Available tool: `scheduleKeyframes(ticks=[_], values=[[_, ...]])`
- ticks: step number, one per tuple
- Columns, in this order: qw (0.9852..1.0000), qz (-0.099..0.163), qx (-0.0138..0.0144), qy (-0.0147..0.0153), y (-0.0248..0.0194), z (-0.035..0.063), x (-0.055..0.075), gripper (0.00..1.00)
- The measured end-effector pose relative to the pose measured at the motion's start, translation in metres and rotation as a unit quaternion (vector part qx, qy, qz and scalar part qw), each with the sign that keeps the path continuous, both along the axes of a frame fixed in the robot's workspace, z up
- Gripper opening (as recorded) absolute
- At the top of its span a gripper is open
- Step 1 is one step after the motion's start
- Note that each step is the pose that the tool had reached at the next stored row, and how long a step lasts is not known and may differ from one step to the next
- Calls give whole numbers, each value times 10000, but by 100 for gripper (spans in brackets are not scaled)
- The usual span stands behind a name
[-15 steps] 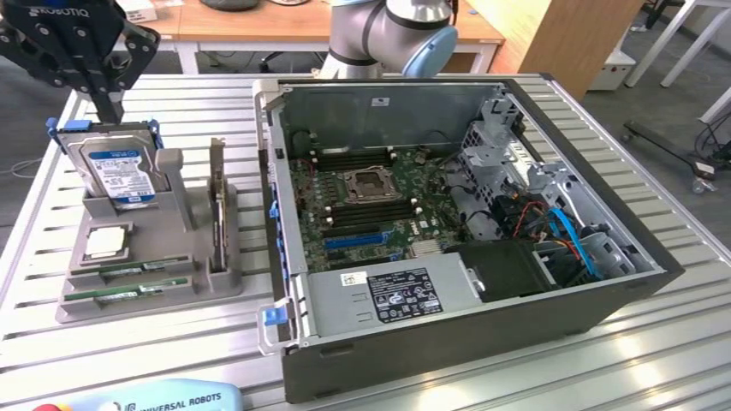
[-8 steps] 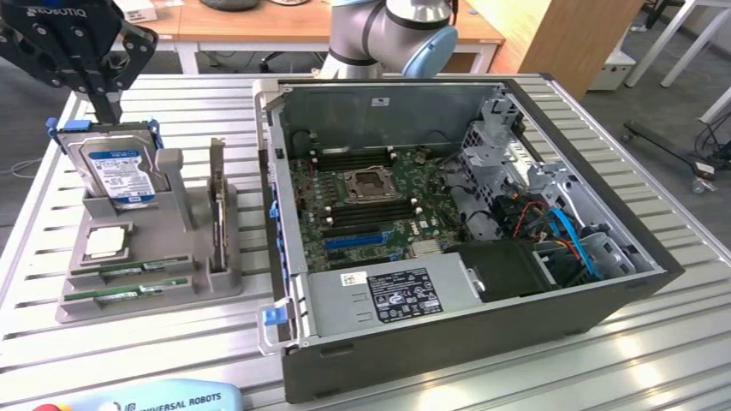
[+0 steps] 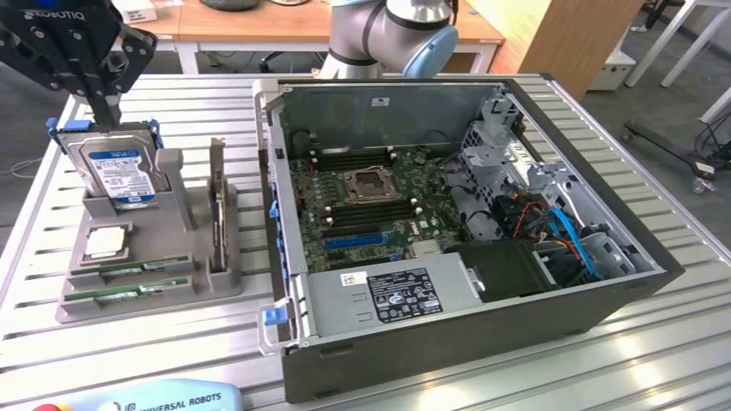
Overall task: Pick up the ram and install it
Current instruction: 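Reach for the ram, then pick up the ram and move it above insertion slot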
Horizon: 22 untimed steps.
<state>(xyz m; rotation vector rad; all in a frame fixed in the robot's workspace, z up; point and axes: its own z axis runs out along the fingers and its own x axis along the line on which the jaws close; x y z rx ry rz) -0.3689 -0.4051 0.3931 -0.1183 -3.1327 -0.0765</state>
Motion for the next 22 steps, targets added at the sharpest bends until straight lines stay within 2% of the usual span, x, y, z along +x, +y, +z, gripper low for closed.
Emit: scheduleKeyframes(ticks=[11,22], values=[[10000,0,0,-1,-83,-1,0,10],[10000,0,-1,0,-88,0,0,10]])
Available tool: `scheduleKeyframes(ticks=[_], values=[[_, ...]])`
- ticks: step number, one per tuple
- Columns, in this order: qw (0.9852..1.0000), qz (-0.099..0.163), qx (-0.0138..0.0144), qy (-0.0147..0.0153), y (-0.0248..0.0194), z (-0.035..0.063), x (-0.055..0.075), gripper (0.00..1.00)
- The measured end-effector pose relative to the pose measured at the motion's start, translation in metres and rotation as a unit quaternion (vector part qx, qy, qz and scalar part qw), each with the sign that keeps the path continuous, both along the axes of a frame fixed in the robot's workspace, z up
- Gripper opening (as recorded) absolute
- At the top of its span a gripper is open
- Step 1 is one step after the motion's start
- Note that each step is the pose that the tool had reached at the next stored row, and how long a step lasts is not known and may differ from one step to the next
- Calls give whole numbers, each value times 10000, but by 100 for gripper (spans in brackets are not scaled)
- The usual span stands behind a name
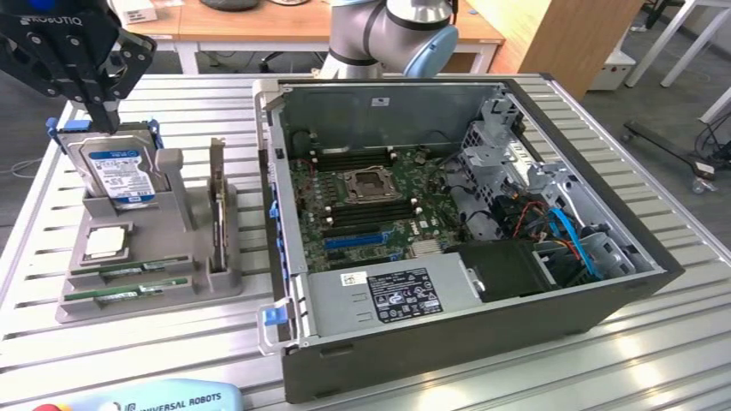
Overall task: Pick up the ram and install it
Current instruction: 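Pick up the ram and move it above insertion slot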
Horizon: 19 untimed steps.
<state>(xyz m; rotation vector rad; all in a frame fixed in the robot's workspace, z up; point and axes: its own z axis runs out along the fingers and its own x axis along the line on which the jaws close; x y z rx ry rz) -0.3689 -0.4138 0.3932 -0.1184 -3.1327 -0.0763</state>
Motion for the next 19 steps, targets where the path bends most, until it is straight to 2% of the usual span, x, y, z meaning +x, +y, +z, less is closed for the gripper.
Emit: scheduleKeyframes(ticks=[5,11,19], values=[[10000,24,0,0,0,0,0,10],[9996,293,0,0,0,0,0,10],[9973,736,0,0,0,0,0,10]])
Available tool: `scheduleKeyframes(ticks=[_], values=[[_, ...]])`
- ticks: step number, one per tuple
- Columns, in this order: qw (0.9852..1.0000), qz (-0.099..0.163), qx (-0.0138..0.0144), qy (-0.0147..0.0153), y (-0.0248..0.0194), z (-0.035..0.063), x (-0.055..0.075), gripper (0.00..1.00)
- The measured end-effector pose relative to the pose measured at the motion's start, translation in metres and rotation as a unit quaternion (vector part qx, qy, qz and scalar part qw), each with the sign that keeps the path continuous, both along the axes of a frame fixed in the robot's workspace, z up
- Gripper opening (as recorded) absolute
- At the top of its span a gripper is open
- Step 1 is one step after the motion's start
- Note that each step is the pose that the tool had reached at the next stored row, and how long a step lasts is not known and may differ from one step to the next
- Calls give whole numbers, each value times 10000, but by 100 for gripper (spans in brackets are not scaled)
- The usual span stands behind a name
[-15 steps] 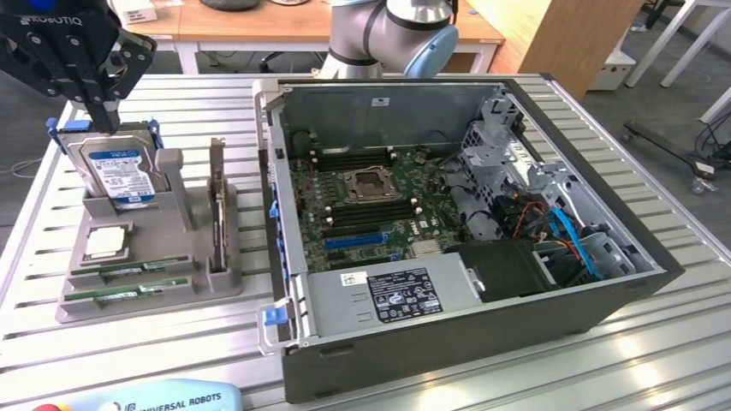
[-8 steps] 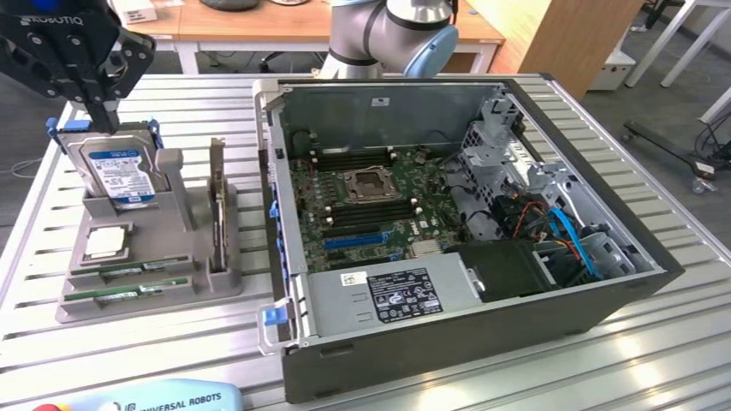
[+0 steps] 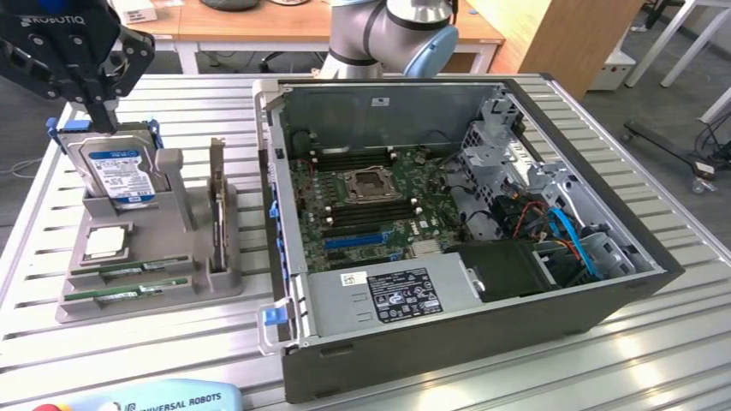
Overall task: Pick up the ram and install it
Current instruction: 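Pick up the ram and move it above insertion slot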
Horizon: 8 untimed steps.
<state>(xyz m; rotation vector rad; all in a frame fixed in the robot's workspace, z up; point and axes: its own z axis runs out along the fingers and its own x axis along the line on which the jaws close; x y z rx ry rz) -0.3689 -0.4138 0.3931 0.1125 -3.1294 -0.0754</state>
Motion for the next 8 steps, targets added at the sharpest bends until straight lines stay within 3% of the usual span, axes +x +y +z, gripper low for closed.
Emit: scheduleKeyframes(ticks=[8], values=[[9991,431,0,0,0,0,0,10]])
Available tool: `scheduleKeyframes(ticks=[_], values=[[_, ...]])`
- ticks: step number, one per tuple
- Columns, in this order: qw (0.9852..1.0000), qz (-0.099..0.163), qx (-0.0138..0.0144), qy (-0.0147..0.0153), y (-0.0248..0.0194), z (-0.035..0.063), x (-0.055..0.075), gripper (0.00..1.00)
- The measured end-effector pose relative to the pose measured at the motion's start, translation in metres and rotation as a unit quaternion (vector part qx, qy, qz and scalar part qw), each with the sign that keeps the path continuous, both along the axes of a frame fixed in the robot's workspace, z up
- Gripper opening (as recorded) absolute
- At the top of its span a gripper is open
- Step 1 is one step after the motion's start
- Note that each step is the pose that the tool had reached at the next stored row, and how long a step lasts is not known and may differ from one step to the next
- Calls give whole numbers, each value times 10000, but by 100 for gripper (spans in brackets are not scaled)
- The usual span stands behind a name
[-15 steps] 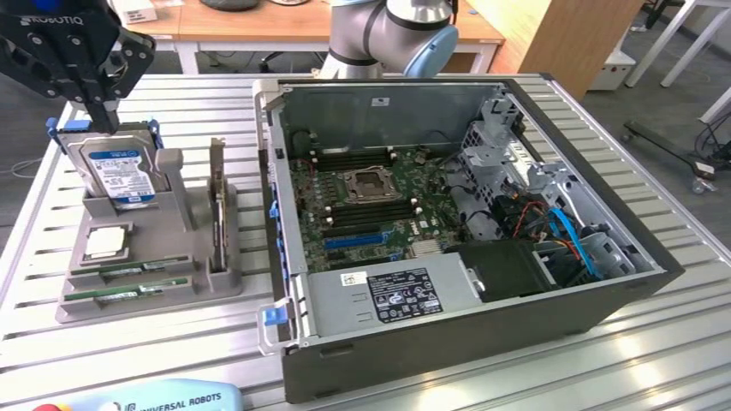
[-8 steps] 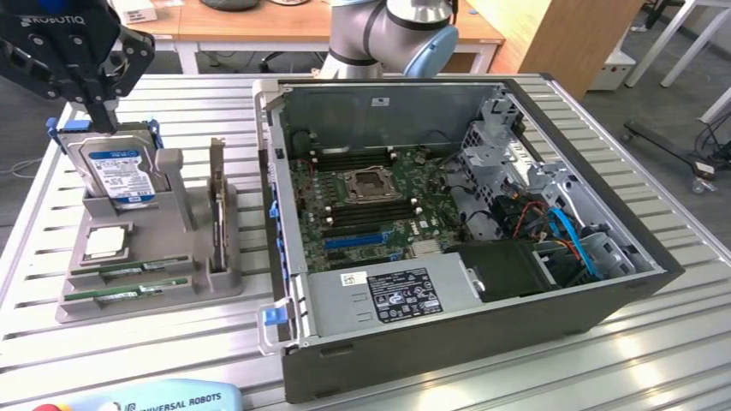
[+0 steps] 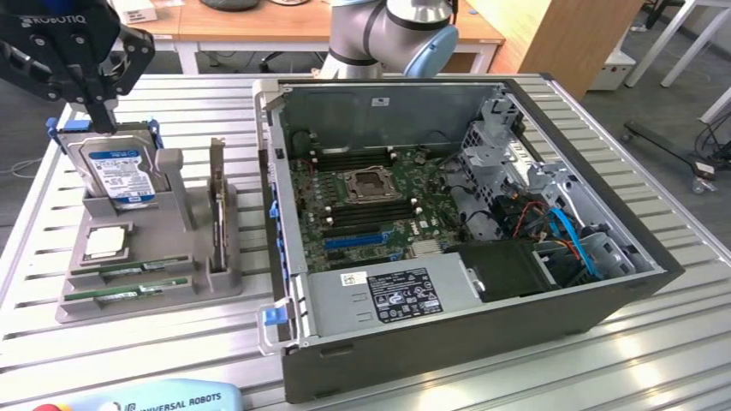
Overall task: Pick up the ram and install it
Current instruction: 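Pick up the ram and move it above insertion slot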
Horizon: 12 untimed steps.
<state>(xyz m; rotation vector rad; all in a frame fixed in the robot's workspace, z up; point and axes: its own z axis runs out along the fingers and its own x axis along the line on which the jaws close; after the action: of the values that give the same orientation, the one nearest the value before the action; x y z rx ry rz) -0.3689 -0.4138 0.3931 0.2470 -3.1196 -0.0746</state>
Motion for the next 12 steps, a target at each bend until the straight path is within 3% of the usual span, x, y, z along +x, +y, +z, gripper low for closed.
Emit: scheduleKeyframes(ticks=[6,12], values=[[9995,310,-2,0,0,0,0,10],[9980,638,-2,0,0,0,0,10]])
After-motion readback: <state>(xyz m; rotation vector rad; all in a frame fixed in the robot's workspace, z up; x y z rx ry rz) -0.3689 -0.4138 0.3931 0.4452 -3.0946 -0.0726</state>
